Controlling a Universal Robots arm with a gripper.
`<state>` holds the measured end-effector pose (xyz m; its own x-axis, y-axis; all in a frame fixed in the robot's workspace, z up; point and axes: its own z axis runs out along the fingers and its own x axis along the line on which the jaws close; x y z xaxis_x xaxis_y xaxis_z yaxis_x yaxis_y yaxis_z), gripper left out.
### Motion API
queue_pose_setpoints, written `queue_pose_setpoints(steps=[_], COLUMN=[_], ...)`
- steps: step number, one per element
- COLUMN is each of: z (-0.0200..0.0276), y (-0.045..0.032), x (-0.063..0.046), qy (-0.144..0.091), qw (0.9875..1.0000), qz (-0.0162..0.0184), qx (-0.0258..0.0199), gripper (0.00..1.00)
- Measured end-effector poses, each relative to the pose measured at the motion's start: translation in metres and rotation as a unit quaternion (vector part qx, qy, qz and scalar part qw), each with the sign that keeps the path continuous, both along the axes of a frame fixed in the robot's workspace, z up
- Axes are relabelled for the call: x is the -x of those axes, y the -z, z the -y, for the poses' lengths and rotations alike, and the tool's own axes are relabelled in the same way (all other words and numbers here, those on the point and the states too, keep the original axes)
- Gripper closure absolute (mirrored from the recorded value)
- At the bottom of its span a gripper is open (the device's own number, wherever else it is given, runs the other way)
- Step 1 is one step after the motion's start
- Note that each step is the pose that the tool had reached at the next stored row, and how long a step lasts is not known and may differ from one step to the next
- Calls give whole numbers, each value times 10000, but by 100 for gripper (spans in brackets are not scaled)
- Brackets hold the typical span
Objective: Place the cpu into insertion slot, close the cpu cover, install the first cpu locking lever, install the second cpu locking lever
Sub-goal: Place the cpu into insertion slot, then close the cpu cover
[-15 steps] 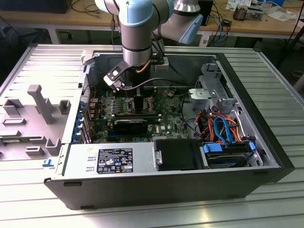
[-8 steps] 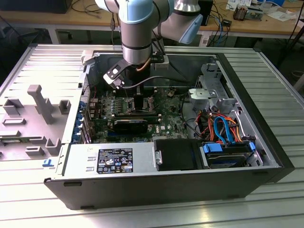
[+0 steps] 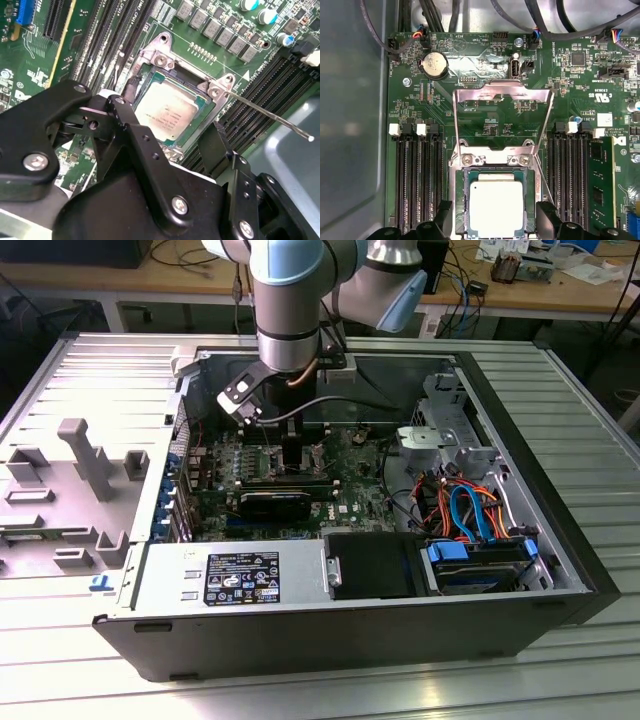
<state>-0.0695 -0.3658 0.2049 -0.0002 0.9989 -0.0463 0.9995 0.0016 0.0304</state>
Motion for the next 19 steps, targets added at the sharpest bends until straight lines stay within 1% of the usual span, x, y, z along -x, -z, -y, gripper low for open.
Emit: queue_pose_setpoints(steps=[2,4,5,8,12,13,19], z=[0,-1,0,0,0,0,0], y=[-12,-17,-22,-62,-82,-83,-83], x=[0,0,0,0,-1,0,-1], qy=[0,0,0,0,-1,0,0], qw=[10000,10000,10000,10000,10000,10000,10000], qz=[0,1,0,0,1,0,0], qx=[0,-1,0,2,15,17,19], gripper=[26,39,39,57,81,89,89])
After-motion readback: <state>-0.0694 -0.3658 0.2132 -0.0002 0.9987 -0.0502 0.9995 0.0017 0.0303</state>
